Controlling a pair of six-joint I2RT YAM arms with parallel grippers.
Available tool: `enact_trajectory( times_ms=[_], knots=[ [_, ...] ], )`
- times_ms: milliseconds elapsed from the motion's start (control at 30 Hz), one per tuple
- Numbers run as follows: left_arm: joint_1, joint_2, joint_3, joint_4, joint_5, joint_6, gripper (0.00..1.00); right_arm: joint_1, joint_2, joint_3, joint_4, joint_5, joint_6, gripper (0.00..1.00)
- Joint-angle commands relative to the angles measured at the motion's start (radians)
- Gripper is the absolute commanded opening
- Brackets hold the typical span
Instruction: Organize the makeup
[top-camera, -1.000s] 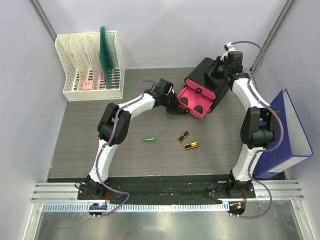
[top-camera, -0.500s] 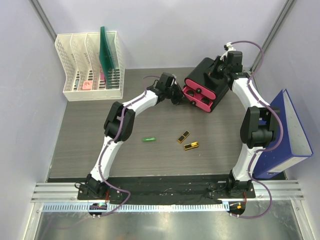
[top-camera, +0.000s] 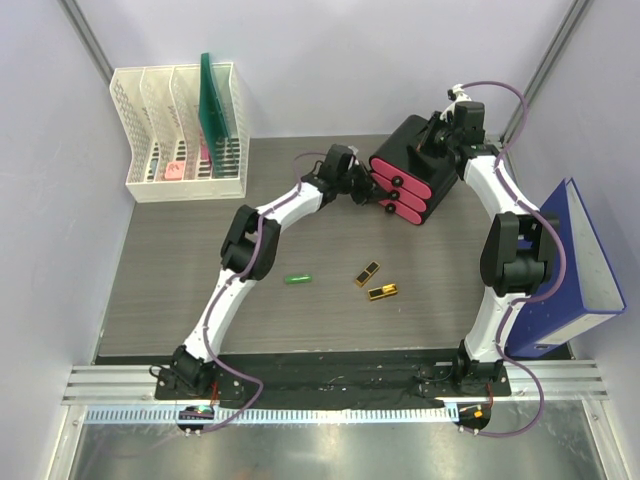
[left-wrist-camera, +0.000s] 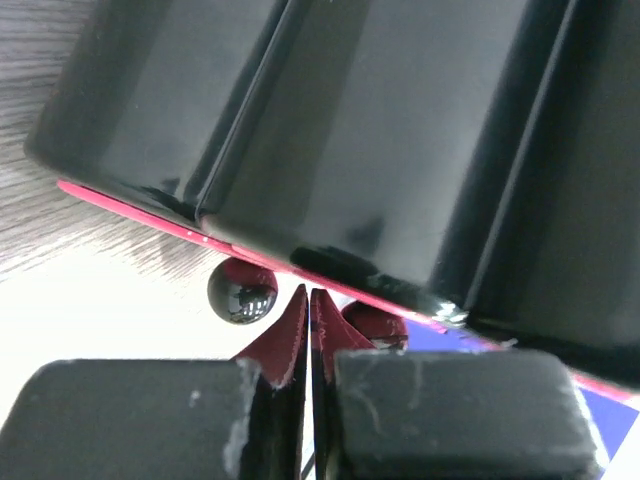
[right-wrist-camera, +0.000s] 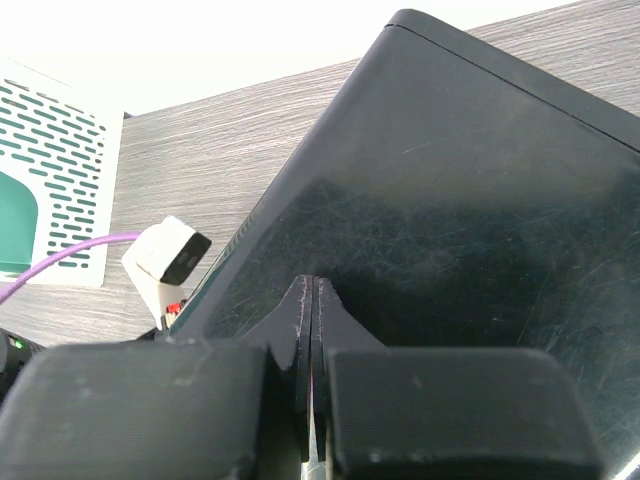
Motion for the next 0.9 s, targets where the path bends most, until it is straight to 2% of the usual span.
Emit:
enact_trajectory(
  times_ms=[0,67,100,200,267,300,367,400,433,467,500,733,800,867],
  knots=[
    [-0.012,-0.112,-0.116,0.129,0.041,0.025,0.01,0.01,0.124,-0.086,-0.369,0.065,-0.045,0.01],
    [-0.007,-0.195,-0.191,0.129,0.021,0.072,0.12,0.011,0.122,-0.084,-0.371,0.066,-0.048,0.01],
    [-0.005,-0.224,-0.235,0.129,-0.011,0.11,0.27,0.011,0.122,-0.087,-0.371,0.068,-0.045,0.01],
    [-0.001,-0.309,-0.365,0.143,-0.042,0.135,0.51,0.011,0.125,-0.086,-0.371,0.065,-0.043,0.01],
    [0.004,-0.304,-0.406,0.169,-0.028,0.114,0.57,0.011,0.127,-0.084,-0.372,0.065,-0.043,0.01],
    [0.005,-0.292,-0.414,0.209,-0.016,0.054,0.61,0.011,0.129,-0.083,-0.372,0.066,-0.045,0.01],
    [0.008,-0.233,-0.438,0.301,0.039,-0.047,0.63,0.011,0.135,-0.075,-0.375,0.063,-0.045,0.01],
    [0.008,-0.207,-0.44,0.418,0.059,-0.101,0.69,0.011,0.136,-0.072,-0.377,0.063,-0.045,0.01],
    [0.007,-0.177,-0.437,0.473,0.095,-0.194,0.76,0.013,0.138,-0.069,-0.379,0.063,-0.045,0.01],
    [0.005,-0.141,-0.429,0.516,0.1,-0.225,0.8,0.011,0.136,-0.069,-0.38,0.065,-0.046,0.01],
    [0.005,-0.128,-0.426,0.557,0.1,-0.244,0.8,0.01,0.138,-0.069,-0.382,0.065,-0.046,0.01],
    [0.005,-0.111,-0.44,0.554,0.08,-0.221,0.76,0.011,0.141,-0.064,-0.382,0.068,-0.048,0.01],
    [0.005,-0.093,-0.437,0.565,0.084,-0.219,0.67,0.011,0.144,-0.061,-0.382,0.065,-0.046,0.01],
    [0.005,-0.079,-0.426,0.58,0.096,-0.225,0.54,0.011,0.145,-0.058,-0.382,0.068,-0.048,0.01]
  ],
)
